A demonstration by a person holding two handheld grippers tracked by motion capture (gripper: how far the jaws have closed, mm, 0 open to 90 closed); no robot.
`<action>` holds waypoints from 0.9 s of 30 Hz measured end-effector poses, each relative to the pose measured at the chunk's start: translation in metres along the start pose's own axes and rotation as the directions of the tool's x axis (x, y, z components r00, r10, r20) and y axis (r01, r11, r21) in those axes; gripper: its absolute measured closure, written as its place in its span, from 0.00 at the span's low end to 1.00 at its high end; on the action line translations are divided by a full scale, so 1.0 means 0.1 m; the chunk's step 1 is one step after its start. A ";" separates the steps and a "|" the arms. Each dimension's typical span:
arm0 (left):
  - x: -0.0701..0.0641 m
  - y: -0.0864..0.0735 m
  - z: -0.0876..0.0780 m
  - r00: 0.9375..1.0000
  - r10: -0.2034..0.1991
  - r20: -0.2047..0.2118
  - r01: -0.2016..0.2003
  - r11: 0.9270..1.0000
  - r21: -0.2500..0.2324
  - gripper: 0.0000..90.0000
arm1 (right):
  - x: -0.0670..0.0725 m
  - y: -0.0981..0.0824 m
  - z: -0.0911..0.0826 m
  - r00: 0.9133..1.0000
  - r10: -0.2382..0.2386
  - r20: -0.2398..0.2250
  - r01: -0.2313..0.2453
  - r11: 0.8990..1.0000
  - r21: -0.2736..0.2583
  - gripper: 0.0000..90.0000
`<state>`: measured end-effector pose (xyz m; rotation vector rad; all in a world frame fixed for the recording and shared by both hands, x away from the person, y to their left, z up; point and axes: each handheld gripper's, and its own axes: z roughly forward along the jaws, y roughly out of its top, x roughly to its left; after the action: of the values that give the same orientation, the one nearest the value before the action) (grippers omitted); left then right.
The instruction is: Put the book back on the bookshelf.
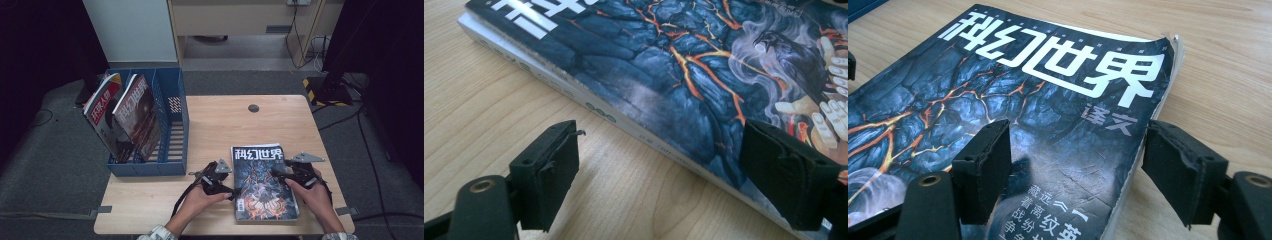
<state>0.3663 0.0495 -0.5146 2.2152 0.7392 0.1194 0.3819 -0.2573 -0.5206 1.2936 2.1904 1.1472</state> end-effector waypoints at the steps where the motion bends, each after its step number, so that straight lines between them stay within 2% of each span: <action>1: 0.00 0.00 0.00 1.000 -0.001 0.006 0.001 1.000 0.003 0.17 | 0.01 0.00 0.01 1.000 0.000 0.000 0.000 1.000 -0.003 0.30; 4: 0.01 -0.01 0.02 0.999 -0.014 0.029 0.013 1.000 0.006 0.16 | 0.04 0.01 0.03 1.000 -0.006 -0.009 0.006 1.000 -0.005 0.31; 7: 0.03 -0.02 0.05 0.997 -0.047 0.064 0.046 0.999 0.012 0.14 | 0.07 0.02 0.06 1.000 -0.010 -0.018 0.010 1.000 -0.007 0.31; 10: 0.06 -0.03 0.07 0.995 -0.064 0.081 0.062 0.998 0.022 0.11 | 0.11 0.02 0.07 1.000 -0.013 -0.024 0.013 1.000 -0.003 0.31; 11: 0.07 -0.03 0.07 0.993 -0.069 0.091 0.067 0.997 0.026 0.10 | 0.11 0.02 0.08 1.000 -0.013 -0.023 0.013 1.000 -0.004 0.31; 13: 0.11 -0.05 0.10 0.987 -0.096 0.132 0.093 0.995 0.026 0.10 | 0.11 0.02 0.07 1.000 -0.008 -0.026 0.008 1.000 0.001 0.31; 14: 0.12 -0.06 0.11 0.986 -0.094 0.140 0.093 0.996 0.015 0.10 | 0.11 0.02 0.07 1.000 -0.001 -0.031 0.000 1.000 -0.002 0.31; 17: 0.11 -0.03 0.11 0.987 -0.090 0.132 0.087 0.996 0.031 0.09 | 0.12 0.01 0.07 0.999 -0.005 -0.033 0.005 1.000 0.002 0.31; 20: 0.12 -0.02 0.11 0.985 -0.115 0.129 0.111 0.993 0.034 0.11 | 0.12 0.01 0.06 0.999 0.002 -0.036 -0.001 1.000 0.003 0.32; 27: 0.20 0.00 0.05 0.983 -0.149 0.106 0.149 0.989 -0.001 0.27 | 0.15 -0.01 0.02 0.999 0.004 -0.043 -0.003 1.000 0.013 0.32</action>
<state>0.3843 0.0574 -0.5207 2.1317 0.8404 -0.0691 0.3749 -0.2439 -0.5216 1.2900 2.2309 1.1748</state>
